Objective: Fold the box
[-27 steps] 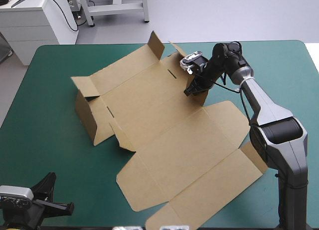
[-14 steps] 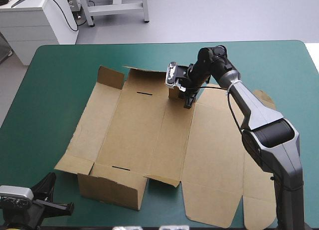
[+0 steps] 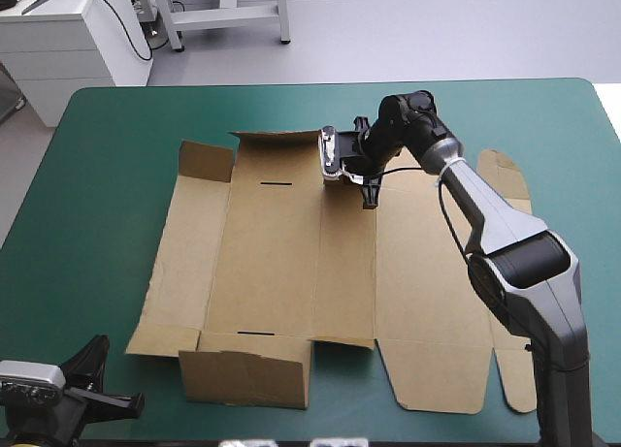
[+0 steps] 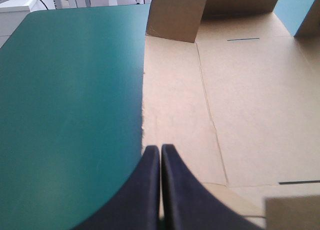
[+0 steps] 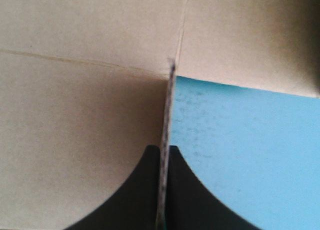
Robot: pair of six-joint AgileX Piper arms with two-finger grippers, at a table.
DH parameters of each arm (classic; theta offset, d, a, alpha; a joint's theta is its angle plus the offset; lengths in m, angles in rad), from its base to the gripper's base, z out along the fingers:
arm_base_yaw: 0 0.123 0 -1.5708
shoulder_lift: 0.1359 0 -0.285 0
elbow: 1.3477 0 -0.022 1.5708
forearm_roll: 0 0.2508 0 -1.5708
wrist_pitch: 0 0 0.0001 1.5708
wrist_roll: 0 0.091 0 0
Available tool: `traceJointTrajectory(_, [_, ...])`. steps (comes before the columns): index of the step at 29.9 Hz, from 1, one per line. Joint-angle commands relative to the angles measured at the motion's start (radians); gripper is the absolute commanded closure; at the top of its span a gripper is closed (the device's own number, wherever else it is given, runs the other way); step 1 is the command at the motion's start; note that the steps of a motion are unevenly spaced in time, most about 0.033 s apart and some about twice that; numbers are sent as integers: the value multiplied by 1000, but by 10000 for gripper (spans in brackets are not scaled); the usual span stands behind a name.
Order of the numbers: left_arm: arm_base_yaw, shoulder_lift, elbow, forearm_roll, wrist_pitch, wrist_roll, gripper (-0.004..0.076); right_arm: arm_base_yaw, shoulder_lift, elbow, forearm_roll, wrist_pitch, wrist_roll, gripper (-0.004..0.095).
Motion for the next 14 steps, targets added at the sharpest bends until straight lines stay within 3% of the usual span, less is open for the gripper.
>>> traceJointTrajectory(1, [-4, -7, -33, -8, -75, -8, 731, -2, -66, -36, 14, -29, -22, 928])
traceJointTrajectory(7, [-4, -7, -33, -8, -75, -8, 731, -2, -66, -36, 15, -34, 18, 853])
traceJointTrajectory(14, [-4, -7, -33, -8, -75, -8, 731, -2, -68, -36, -12, -66, 42, 428])
